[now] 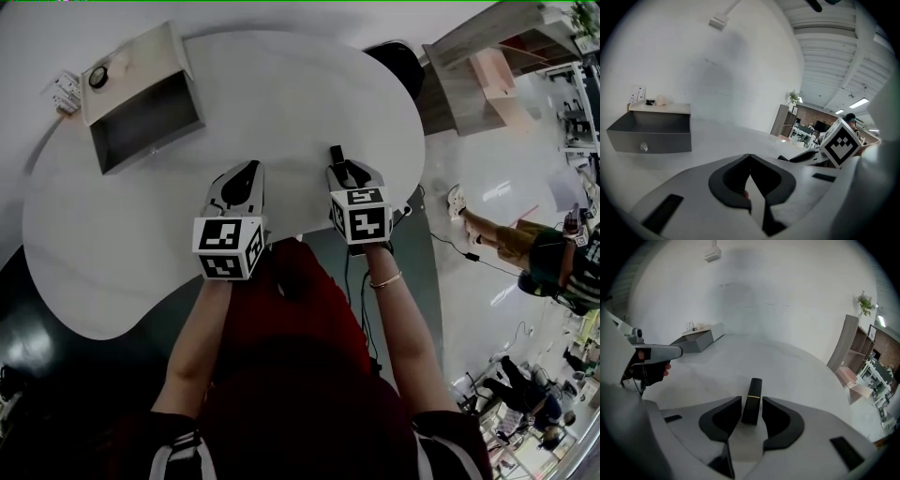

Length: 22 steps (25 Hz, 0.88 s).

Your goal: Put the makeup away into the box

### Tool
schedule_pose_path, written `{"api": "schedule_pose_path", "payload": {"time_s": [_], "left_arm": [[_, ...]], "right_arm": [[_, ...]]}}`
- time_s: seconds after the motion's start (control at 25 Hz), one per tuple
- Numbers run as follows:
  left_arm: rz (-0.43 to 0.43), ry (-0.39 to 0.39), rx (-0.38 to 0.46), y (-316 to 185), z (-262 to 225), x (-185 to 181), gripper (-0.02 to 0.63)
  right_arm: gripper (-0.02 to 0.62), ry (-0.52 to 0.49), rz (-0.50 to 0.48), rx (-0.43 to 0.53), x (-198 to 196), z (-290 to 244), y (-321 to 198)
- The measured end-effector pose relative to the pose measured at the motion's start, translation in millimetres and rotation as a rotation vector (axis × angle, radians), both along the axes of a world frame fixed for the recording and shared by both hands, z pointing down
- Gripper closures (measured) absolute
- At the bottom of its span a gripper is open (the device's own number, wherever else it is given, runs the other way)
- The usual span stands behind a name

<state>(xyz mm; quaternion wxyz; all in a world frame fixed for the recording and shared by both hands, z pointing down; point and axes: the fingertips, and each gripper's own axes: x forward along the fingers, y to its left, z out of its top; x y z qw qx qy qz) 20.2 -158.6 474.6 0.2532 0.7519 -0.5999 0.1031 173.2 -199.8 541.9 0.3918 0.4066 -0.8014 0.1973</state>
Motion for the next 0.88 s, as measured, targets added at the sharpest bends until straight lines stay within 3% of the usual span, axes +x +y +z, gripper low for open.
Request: {"api": "schedule_pose_path", "payload": {"time_s": [0.88], "left_arm": [[-0.053,-0.015,-0.002,1.8,-1.5,-5.4,0.584]], "right_arm": [[0.489,-0.045,-0.012,-0.038,-1.6,2.1,-0.1]]}}
